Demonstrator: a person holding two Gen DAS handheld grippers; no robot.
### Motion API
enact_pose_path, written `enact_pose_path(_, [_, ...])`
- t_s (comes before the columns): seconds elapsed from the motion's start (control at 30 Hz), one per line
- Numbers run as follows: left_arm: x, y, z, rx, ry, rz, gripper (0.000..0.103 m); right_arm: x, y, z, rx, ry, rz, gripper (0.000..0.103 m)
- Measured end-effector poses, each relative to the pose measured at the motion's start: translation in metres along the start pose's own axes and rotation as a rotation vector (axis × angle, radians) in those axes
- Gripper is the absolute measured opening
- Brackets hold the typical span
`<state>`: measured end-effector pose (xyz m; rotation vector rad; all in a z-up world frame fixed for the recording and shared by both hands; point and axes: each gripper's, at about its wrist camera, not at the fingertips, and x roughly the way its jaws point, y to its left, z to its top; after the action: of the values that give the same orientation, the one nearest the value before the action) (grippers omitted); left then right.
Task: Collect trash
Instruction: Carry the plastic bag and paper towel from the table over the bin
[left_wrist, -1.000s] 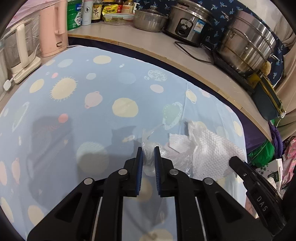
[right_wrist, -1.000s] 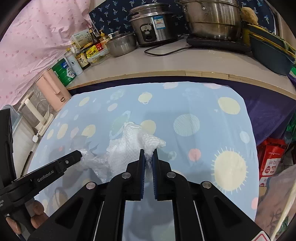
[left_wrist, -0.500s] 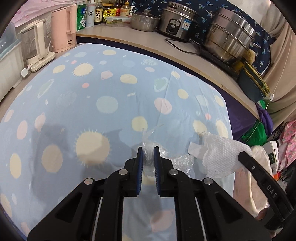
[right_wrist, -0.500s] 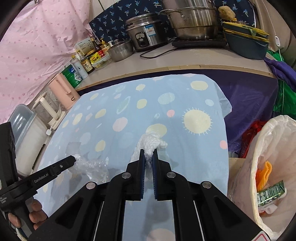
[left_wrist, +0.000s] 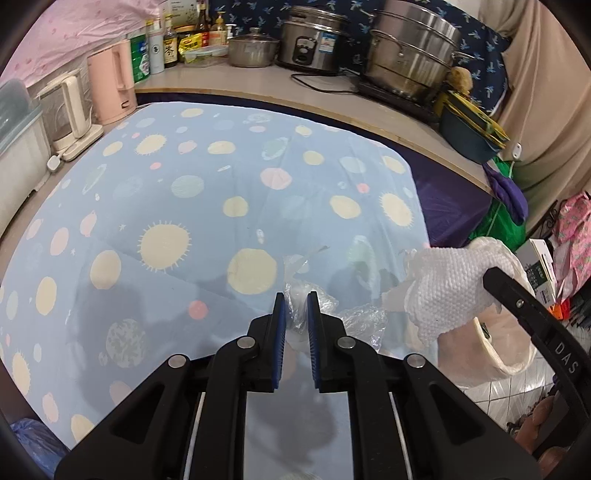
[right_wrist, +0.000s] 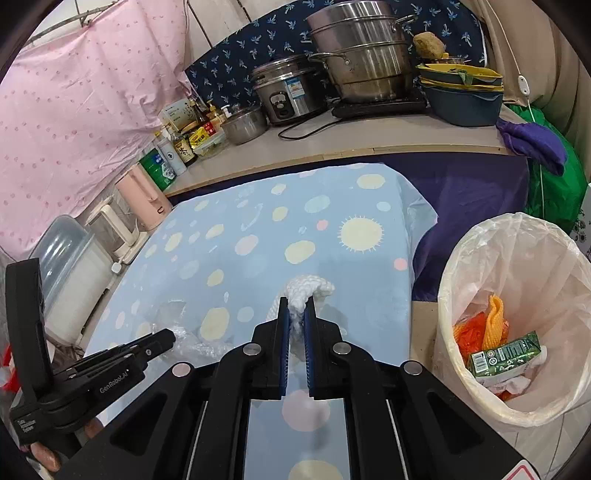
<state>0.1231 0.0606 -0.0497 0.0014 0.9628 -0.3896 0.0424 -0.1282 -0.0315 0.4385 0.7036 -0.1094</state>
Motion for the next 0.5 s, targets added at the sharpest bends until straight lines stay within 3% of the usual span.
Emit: enact_pose_path(0.5, [-0.029,-0.068,-0.012,0.107,-0.025,-0.051,0.011,-0.079,-0.054,0.006,0.077,-0.145,-0.046,0.007])
